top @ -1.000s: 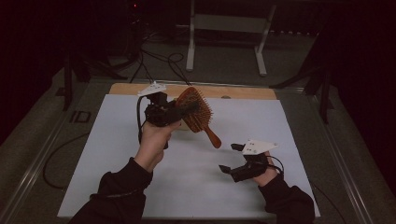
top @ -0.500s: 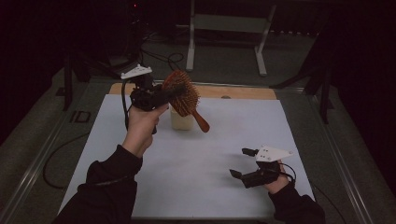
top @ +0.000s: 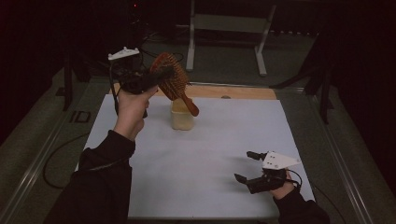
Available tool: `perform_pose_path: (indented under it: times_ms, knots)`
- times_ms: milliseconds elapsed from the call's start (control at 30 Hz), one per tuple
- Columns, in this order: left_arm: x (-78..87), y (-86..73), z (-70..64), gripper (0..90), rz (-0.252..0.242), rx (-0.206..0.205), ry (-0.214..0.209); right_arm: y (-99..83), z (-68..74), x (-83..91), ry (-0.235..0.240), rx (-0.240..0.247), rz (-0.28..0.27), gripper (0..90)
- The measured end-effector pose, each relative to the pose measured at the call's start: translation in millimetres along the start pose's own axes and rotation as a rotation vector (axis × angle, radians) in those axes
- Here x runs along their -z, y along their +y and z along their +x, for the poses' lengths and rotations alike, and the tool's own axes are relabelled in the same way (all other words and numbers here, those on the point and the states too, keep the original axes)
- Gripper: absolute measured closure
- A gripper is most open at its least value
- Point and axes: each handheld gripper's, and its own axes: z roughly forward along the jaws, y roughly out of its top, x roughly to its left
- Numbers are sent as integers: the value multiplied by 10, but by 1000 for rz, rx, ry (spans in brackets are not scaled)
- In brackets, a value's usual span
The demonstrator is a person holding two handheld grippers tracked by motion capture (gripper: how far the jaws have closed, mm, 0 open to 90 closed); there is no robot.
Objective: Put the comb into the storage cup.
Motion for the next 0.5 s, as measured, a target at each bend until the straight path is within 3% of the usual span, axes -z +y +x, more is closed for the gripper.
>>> perform_pose_path:
  times_ms: [267,500]
  knots:
    - [-17,124,146,549,-14,-10,55,5,-19,15,-14,15,-5,93]
    - [-109,36,303,548,-17,10,82,4,-15,8,-16,7,-4,93]
